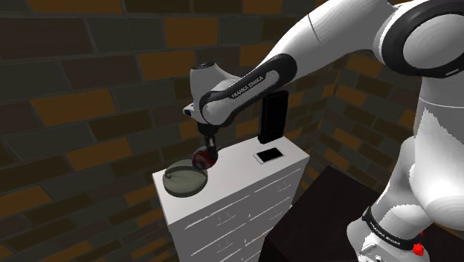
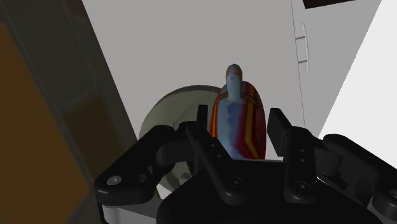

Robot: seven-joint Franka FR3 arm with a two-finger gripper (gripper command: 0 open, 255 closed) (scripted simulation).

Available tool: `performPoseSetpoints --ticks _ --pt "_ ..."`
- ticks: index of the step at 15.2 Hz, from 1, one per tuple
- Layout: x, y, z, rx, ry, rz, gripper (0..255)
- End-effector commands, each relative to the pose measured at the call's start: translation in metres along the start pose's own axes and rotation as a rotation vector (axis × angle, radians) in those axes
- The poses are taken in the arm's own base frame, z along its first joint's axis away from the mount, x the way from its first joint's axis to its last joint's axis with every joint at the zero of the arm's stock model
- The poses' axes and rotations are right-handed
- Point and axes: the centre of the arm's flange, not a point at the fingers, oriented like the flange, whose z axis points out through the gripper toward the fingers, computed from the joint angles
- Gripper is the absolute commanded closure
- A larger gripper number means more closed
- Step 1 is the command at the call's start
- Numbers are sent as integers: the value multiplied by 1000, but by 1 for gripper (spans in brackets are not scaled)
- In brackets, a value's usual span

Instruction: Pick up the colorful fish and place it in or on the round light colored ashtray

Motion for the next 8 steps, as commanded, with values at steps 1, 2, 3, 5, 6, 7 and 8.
performPoseSetpoints --ticks 1,2,3,5,6,7,8 --pt "27 10 0 0 0 1 255" --pt "39 16 -1 0 0 1 255" --pt "51 21 -2 0 0 1 255" --pt "75 32 -5 0 0 1 255" --pt "92 39 -7 0 0 1 255" --pt "92 39 -2 0 0 1 255" --pt "92 39 4 0 0 1 255"
